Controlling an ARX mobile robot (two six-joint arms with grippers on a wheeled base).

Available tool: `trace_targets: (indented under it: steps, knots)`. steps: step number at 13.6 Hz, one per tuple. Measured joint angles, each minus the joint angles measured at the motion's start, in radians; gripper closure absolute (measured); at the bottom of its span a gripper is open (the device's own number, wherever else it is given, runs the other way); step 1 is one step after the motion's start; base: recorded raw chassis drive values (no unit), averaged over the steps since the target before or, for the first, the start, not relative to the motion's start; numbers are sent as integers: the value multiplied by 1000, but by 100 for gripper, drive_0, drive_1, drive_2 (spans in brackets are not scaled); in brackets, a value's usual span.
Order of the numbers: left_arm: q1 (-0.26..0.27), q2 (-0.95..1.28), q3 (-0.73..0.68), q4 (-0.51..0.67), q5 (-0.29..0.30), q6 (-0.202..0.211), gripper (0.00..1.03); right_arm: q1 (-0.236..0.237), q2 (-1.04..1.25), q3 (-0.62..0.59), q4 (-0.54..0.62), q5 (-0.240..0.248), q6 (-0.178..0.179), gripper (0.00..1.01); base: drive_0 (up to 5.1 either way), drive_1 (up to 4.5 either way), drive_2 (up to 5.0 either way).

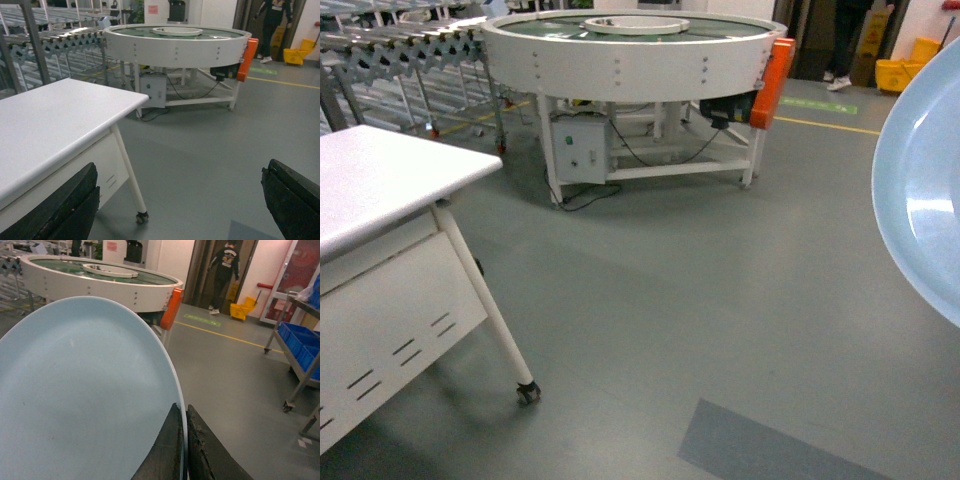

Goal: Place blue tray on left shelf second layer neatly

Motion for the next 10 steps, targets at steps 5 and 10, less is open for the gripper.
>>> trace_targets:
  steps: [5, 10]
  knots:
    - [0, 0, 0, -1, 0, 0, 5, 0, 0, 0, 0, 0, 0, 99, -186, 243, -615]
    - [-1, 0, 0, -1, -1, 0, 5, 0, 4, 0, 0, 0, 0, 99, -165, 264, -593]
